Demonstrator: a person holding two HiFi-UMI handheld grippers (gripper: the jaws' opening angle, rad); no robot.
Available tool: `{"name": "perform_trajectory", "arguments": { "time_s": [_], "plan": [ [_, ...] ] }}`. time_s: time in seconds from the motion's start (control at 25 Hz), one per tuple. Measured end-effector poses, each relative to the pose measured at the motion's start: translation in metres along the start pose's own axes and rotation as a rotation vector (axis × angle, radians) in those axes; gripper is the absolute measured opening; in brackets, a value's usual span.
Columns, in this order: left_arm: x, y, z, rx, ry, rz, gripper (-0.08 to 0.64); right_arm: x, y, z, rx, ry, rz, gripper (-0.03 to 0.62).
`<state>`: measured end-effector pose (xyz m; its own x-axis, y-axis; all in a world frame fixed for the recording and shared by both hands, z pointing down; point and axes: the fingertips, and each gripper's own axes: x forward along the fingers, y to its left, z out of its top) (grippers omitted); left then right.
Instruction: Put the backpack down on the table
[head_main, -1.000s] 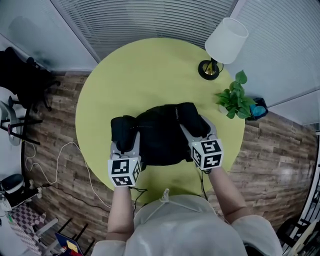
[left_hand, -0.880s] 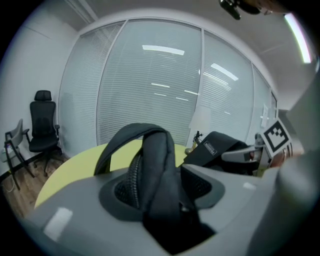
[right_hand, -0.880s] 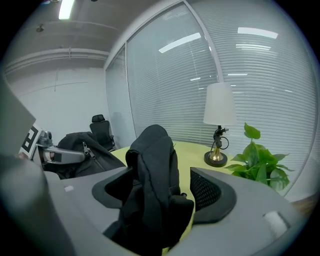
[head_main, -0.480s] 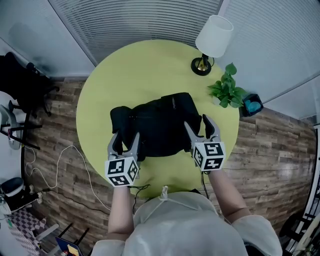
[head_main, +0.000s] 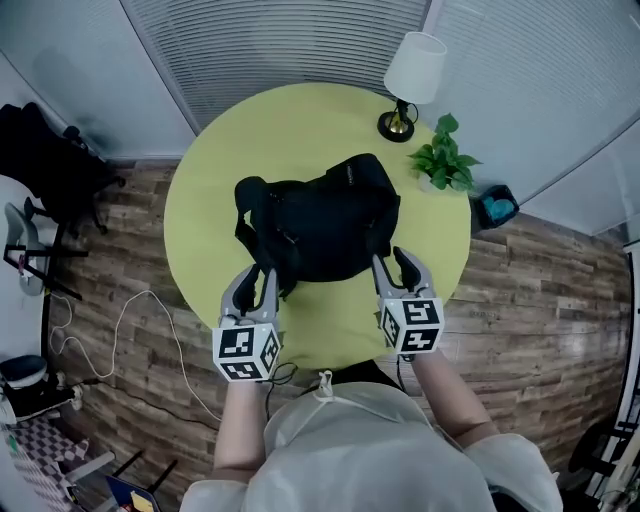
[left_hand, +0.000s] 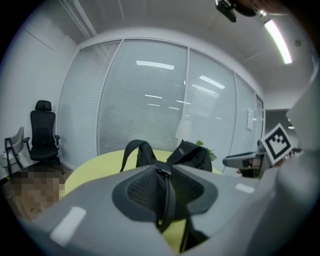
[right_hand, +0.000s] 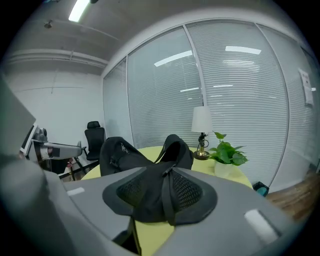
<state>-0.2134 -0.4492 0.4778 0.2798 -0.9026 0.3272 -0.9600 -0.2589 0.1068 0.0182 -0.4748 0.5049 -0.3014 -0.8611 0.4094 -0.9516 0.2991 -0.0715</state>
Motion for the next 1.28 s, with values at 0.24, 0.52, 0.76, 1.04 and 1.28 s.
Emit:
{"name": "perform_trajectory", "arguments": {
  "time_s": [0.24,0.52,0.76,1.04,1.28],
  "plan": [
    [-0.066,-0.017,-0.012,0.088,-0.039,0.019,0.008,-0.066,0.033,-0.02,-0.006,-0.024,-0.015,0.06],
    [-0.126,-0.038,-0.023,0.067,-0.071,-0.035,0.008,-0.126,0.063,-0.029,0.001,-0.077,-0.002,0.0],
    [-0.164,-0.054,-0.018,0.116,-0.126,-0.073,0.008,-0.159,0.083,-0.028,-0.007,-0.131,0.004,0.0],
    [-0.184,-0.054,-0.016,0.138,-0.157,-0.075,0.008,-0.173,0.104,-0.033,-0.015,-0.119,0.028,-0.002],
    [-0.189,-0.053,-0.013,0.19,-0.164,-0.071,0.008,-0.174,0.117,-0.032,-0.027,-0.109,0.052,0.0]
  ]
}}
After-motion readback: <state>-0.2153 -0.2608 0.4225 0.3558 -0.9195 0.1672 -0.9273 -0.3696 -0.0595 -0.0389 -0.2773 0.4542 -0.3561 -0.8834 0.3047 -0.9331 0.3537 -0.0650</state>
